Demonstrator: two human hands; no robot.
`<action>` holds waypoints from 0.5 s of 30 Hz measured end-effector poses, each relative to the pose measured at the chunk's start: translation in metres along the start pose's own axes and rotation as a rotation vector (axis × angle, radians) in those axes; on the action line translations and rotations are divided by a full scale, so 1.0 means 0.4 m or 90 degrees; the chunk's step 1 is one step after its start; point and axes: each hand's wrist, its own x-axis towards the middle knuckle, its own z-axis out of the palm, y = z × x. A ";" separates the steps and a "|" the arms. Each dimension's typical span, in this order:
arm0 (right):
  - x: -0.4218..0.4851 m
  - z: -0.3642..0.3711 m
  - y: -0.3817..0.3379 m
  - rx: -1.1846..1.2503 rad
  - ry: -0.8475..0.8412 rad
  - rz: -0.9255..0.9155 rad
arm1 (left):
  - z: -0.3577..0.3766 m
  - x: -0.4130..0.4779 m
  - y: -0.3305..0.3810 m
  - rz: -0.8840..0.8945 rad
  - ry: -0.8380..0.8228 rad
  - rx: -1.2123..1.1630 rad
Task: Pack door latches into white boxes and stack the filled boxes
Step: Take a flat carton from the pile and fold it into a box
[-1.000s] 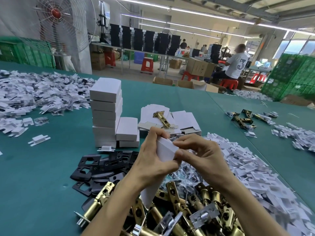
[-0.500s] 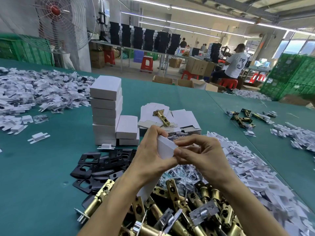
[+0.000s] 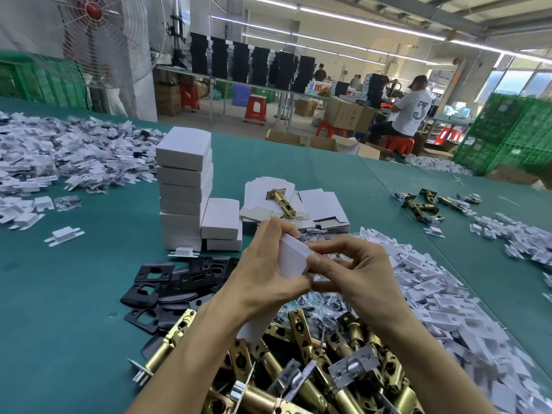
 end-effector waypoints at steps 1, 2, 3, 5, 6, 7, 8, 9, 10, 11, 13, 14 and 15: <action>-0.002 0.004 -0.003 -0.014 0.004 -0.007 | 0.001 -0.002 -0.001 0.000 0.006 0.000; -0.002 0.008 -0.006 -0.039 0.005 -0.018 | 0.002 -0.002 -0.003 0.001 0.018 0.005; -0.001 0.012 -0.007 -0.071 0.007 -0.031 | 0.002 -0.002 -0.004 0.001 0.032 0.014; 0.000 0.016 -0.007 -0.141 0.008 -0.060 | 0.003 -0.001 -0.005 -0.011 0.047 0.011; 0.001 0.017 -0.006 -0.168 0.007 -0.076 | 0.003 0.000 -0.005 -0.021 0.050 -0.002; 0.001 0.019 -0.005 -0.179 0.010 -0.087 | 0.002 0.002 -0.004 -0.027 0.053 -0.013; -0.001 0.021 -0.002 -0.172 0.013 -0.089 | 0.000 0.002 -0.002 -0.029 0.056 -0.021; -0.004 0.021 0.000 -0.153 0.014 -0.084 | -0.002 0.002 0.001 -0.026 0.061 -0.025; -0.006 0.021 0.002 -0.136 0.011 -0.076 | -0.004 0.004 0.003 -0.020 0.067 -0.024; -0.008 0.023 0.004 -0.130 0.006 -0.069 | -0.005 0.005 0.006 -0.011 0.072 -0.015; -0.012 0.030 0.013 -0.135 -0.006 -0.067 | -0.003 0.005 0.015 0.008 0.068 -0.001; -0.015 0.034 0.017 -0.133 -0.002 -0.067 | -0.001 0.004 0.019 0.020 0.061 0.003; -0.016 0.037 0.019 -0.123 0.009 -0.067 | 0.001 0.003 0.023 0.033 0.054 0.009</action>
